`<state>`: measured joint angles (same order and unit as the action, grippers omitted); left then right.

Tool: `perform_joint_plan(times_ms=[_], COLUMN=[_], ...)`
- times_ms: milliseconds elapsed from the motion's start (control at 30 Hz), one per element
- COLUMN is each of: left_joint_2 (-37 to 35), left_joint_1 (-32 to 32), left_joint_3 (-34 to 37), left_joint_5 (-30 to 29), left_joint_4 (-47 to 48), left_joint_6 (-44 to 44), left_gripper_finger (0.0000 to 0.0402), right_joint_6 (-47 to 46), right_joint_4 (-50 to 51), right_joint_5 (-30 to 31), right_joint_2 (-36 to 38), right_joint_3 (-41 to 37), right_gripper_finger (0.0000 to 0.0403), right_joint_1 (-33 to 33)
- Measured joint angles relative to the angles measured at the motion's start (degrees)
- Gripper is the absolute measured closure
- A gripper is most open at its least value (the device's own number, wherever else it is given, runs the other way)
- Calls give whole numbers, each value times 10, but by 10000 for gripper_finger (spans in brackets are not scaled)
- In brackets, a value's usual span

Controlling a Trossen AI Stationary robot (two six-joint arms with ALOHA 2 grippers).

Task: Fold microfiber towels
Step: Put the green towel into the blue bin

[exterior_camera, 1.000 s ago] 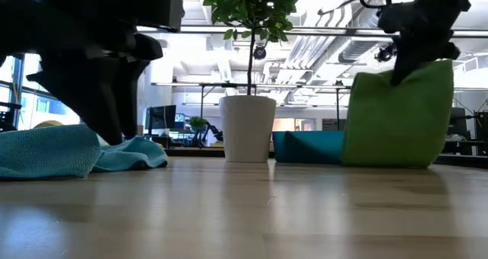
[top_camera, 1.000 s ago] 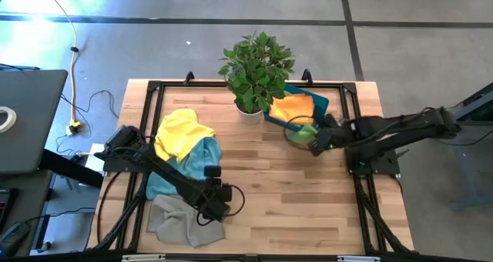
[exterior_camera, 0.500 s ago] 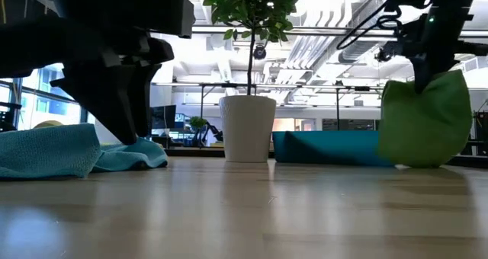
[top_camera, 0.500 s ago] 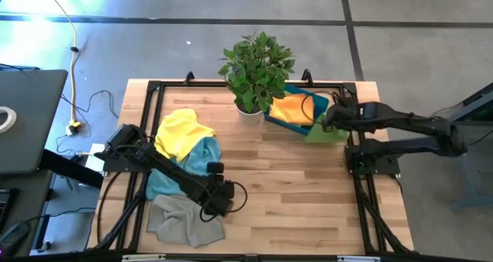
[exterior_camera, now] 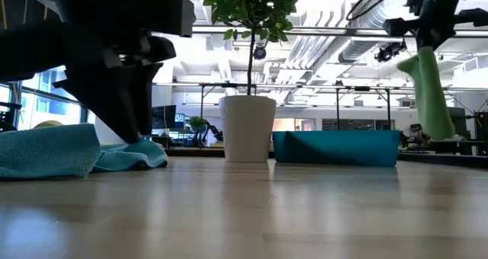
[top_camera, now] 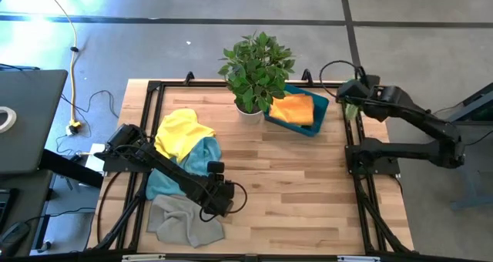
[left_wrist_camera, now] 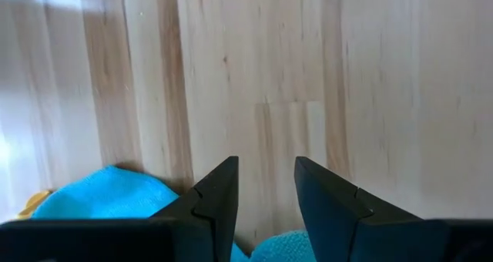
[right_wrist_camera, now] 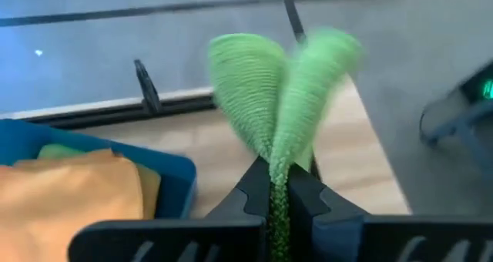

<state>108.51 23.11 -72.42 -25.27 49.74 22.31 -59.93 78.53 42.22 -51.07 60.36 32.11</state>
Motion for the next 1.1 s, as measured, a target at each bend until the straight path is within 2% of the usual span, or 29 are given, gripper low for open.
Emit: perform_joint_plan(times_ms=[233, 333, 733, 967, 1100], left_joint_2=[0, 0, 0, 0, 0], left_joint_1=[0, 0, 4, 6, 6], left_joint_3=[0, 0, 0, 6, 19], left_joint_5=[-9, -9, -9, -11, -10], left_joint_4=[0, 0, 2, 2, 3], left_joint_6=[0, 0, 2, 5, 23], left_gripper_finger=[283, 283, 283, 283, 283], right_joint_6=[-61, -63, 78, 149, 163], right_joint_4=[-3, -38, -370, -555, -610], right_joint_5=[-68, -89, -144, -150, -150], right_joint_2=[-27, -58, -187, -256, -282], right_joint_3=[-54, -79, -94, -94, -94], right_gripper_finger=[403, 403, 403, 402, 402], right_joint_1=[5, 5, 1, -22, -26])
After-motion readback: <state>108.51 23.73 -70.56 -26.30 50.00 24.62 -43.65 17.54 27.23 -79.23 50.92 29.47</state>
